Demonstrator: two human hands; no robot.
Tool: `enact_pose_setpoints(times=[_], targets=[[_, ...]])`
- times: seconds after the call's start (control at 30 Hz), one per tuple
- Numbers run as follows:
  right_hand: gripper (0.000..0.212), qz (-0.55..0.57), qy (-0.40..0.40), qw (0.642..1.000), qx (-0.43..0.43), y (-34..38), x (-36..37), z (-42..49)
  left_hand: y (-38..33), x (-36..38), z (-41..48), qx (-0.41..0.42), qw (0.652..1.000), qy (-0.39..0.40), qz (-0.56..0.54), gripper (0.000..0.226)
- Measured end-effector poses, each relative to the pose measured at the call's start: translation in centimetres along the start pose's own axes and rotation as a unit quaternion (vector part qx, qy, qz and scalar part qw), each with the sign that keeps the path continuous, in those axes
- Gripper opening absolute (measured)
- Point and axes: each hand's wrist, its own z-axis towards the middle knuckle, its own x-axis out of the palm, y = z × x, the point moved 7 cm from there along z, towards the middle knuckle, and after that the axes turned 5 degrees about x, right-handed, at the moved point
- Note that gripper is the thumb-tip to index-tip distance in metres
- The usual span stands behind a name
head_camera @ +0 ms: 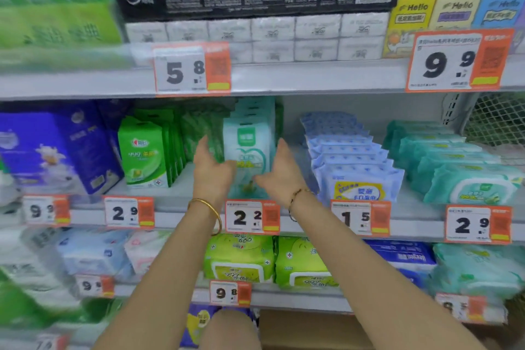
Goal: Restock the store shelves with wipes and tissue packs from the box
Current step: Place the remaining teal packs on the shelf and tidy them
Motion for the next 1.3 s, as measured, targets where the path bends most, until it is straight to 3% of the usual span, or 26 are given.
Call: enact_pose_setpoints(times=[0.1,0.23,0.33,0.73,1.07,1.2,1.3], targets=[[0.096,-0.043,0.019,0.996,0.072,-3.0,3.0,2.9,1.7,1.4,0.6,-0.047,0.989,0.137,0.027,0.072],[0.06,-0.104,-0.013,0.991,0.081,-3.4,3.4,3.2,2.9,2.8,1.8,-0.056,0.977,0.206,0.01,0.054],[0.052,-0.12,-0.037,0.99,0.071,-3.0,3.1,2.7,3.7,3.3,2.2,-0.06,0.973,0.222,0.003,0.055],[0.05,-0.107,-0.058,0.991,0.063,-2.3,2.0,1.1,3.0,3.1,2.3,0.018,0.972,0.235,-0.011,0.057],[0.055,-0.121,-0.052,0.989,0.066,-2.0,1.5,0.8,2.9,2.5,2.1,0.024,0.971,0.234,0.035,0.059],[0.064,-0.103,-0.118,0.987,0.033,-0.9,0.1,-0.9,4.0,1.7,2.5,0.018,0.975,0.219,0.034,0.062],[0.059,-0.098,-0.197,0.974,-0.057,1.9,0.0,-3.6,4.5,-0.3,3.0,0.02,0.985,0.167,0.033,0.062]])
